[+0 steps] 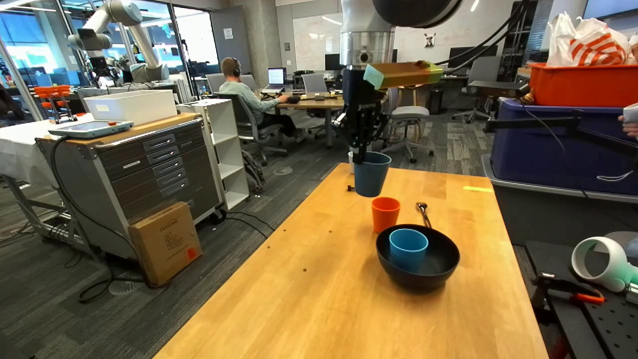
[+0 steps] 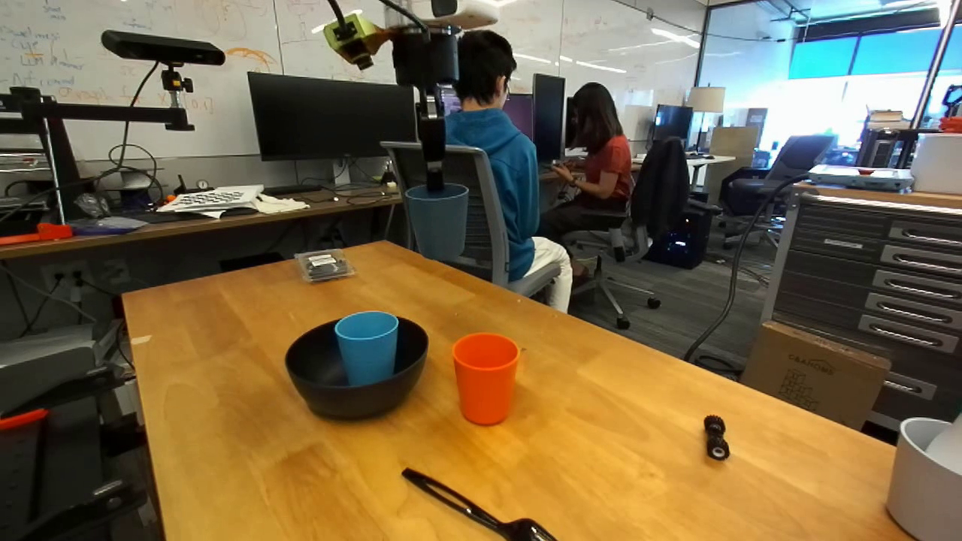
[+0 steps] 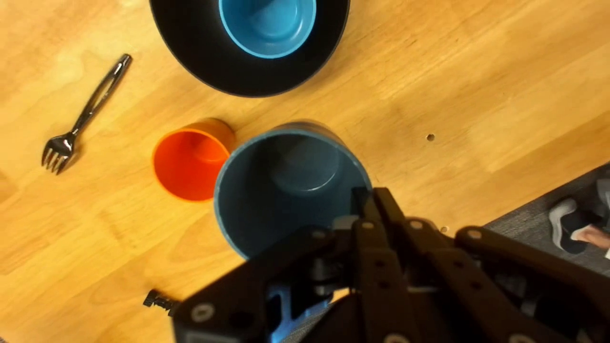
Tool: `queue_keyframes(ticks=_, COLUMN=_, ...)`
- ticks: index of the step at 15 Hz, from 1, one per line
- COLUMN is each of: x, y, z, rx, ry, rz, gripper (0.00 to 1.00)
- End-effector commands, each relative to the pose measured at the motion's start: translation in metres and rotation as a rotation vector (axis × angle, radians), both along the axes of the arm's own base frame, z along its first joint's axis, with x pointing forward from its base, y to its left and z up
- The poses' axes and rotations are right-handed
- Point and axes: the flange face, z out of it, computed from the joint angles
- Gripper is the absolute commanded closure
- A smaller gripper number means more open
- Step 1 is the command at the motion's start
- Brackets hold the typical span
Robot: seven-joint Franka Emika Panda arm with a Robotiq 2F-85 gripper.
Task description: Put the blue cup in the black bowl, then put the green and orange cups on top of the blue cup then put the black object in the orange cup
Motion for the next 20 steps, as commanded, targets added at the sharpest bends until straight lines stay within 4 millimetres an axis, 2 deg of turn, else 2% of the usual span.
queue_keyframes(ticks=1, x=-0.03, y=0.01, z=0.009, rx=-0.01, ry=0.005, rz=0.068, gripper=0.98)
queue_keyframes(ticks=9, x=-0.075, y=0.024, z=-0.035, rx=-0.029, ry=0.119, rz=0.174, gripper=0.98)
queue_keyframes(ticks=15, x=-0.087, y=0.025, z=-0.061, rx=-0.041, ry=0.113, rz=0.211, gripper=0.98)
queue_keyframes(ticks=20, x=-0.096, y=0.024, z=-0.076, rx=-0.025, ry=0.125, rz=0.234, gripper=0.98)
